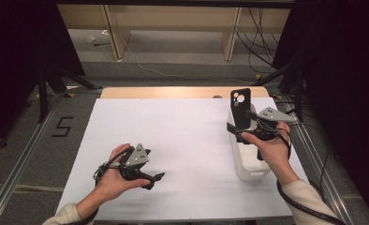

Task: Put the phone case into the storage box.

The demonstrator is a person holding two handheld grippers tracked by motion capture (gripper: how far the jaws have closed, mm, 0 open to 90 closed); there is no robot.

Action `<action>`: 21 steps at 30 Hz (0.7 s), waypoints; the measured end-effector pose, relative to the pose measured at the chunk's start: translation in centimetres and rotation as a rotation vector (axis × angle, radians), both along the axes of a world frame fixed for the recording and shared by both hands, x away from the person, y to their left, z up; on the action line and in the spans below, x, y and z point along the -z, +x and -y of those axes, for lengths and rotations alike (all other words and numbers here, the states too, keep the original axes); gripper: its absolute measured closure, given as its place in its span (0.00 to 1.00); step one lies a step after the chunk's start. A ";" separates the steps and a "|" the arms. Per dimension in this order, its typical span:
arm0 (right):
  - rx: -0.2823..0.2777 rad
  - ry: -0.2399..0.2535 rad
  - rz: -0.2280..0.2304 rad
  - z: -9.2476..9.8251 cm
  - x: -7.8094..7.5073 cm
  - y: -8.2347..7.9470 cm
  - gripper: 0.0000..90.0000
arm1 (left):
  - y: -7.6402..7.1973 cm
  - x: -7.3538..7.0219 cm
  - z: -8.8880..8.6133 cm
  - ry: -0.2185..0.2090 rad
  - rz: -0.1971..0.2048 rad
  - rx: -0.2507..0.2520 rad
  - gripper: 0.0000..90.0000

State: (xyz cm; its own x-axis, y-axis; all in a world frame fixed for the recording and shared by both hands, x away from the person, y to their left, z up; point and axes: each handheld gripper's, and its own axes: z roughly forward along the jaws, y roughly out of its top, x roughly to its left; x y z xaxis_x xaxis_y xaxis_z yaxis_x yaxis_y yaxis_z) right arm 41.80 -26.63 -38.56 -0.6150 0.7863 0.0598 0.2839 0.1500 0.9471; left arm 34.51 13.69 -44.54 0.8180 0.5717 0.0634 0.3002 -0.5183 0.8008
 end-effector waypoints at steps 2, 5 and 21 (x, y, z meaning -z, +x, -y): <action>-0.003 0.004 0.002 0.1 0.0 -0.4 0.08 | 0.0 0.0 0.0 0.001 -0.001 -0.003 0.09; -0.013 0.005 0.008 0.0 0.0 -1.0 0.08 | 0.0 0.0 0.0 -0.001 0.002 -0.002 0.09; -0.044 0.011 0.016 0.2 0.4 -3.1 0.08 | 0.0 -0.1 -0.1 -0.009 0.003 -0.011 0.09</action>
